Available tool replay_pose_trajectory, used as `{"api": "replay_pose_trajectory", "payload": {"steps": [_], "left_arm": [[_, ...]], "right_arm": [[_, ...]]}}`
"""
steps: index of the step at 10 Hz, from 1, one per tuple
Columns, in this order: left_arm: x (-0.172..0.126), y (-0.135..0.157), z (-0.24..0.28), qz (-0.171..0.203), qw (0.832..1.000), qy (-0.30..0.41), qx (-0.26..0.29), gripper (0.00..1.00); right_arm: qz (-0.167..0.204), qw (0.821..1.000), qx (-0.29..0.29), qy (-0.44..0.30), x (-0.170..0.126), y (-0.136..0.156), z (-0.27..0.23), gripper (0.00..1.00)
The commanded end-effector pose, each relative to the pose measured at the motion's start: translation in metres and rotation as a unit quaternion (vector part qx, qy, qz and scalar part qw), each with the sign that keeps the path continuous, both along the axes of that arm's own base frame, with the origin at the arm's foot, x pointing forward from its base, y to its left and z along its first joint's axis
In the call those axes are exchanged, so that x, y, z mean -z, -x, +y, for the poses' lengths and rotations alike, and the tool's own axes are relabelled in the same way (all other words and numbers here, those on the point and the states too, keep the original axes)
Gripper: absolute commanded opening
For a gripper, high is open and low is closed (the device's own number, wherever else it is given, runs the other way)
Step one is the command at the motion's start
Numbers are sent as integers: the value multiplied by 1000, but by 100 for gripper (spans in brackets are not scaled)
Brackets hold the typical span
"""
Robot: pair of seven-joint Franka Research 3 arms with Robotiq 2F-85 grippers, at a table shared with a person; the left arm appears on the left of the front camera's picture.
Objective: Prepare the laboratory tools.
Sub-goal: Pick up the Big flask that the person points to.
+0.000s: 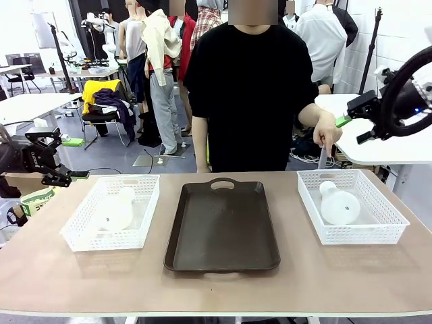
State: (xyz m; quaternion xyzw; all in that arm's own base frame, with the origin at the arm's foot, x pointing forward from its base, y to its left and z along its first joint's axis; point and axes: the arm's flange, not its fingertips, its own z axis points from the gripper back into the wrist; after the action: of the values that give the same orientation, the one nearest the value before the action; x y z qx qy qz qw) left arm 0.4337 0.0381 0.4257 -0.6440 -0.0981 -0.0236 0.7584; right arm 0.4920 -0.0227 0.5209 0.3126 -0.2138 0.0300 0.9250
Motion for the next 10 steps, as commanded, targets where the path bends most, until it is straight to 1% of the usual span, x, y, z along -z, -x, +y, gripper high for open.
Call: {"api": "replay_pose_trajectory", "payload": {"steps": [1,2,6,8,9,10], "left_arm": [[0,1,1,0,1000,2,-1,100],[0,1,1,0,1000,2,-1,100],[0,1,1,0,1000,2,-1,100],[0,1,1,0,1000,2,-1,100],[0,1,1,0,1000,2,-1,100],[0,1,1,0,1000,2,-1,100]], "right_arm": [[36,989,71,122,12,-13,35,100],[41,982,89,162,18,-20,48,100],[72,961,102,248,66,-61,84,100],[108,955,92,260,85,-82,94,100],[118,955,85,259,95,-91,97,100],[127,951,81,271,106,-95,99,100]]}}
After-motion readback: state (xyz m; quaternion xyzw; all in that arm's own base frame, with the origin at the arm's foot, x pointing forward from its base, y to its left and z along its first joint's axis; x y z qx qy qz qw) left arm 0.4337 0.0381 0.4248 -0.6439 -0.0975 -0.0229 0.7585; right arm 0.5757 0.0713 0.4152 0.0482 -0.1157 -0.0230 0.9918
